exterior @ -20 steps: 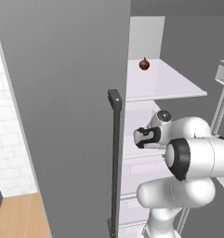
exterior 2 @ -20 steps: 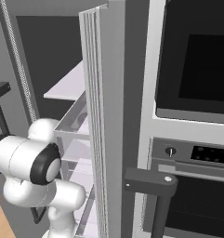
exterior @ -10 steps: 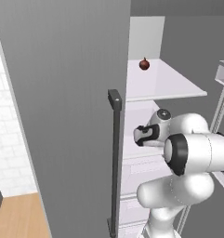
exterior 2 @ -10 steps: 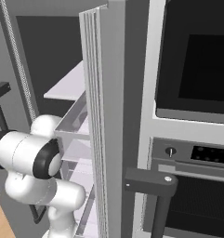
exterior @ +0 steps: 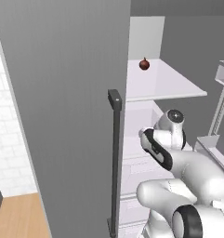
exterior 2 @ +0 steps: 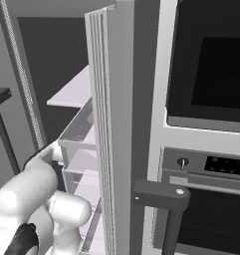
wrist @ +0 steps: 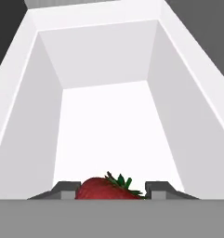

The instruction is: Take the strawberry from the fridge and place it on top of the pancake, located on the dining counter.

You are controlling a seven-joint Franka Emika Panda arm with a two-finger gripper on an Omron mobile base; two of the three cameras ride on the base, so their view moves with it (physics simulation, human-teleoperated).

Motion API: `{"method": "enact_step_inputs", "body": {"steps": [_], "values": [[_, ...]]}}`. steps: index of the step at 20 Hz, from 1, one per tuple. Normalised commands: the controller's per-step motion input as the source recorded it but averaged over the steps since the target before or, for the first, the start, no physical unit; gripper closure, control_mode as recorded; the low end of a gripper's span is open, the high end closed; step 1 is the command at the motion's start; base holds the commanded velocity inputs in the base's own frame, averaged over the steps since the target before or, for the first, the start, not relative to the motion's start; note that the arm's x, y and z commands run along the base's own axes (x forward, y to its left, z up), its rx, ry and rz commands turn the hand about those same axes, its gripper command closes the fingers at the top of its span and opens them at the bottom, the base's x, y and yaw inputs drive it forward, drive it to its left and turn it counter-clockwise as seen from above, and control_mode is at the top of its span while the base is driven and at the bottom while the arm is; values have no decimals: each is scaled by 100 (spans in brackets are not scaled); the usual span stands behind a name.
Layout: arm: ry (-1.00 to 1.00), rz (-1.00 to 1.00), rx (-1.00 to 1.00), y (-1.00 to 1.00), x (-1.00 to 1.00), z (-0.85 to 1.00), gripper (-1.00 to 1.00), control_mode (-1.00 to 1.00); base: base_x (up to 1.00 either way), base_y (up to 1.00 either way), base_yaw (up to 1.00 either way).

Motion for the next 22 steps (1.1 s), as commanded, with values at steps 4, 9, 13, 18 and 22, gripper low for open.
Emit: {"method": "enact_step_inputs", "body": {"steps": [4, 9, 13, 18, 22], "values": [[3, 0, 0, 0, -90, 100, 100, -100, 0, 0, 0], [7, 0, 0, 0, -94, 100, 100, -100, 0, 0, 0], [4, 0, 0, 9, -86, 100, 100, -100, 0, 0, 0], [0, 0, 0, 19, -62, 100, 100, -100, 0, 0, 0], [2, 0, 0, 37, -53, 78, 100, -100, 0, 0, 0]]}}
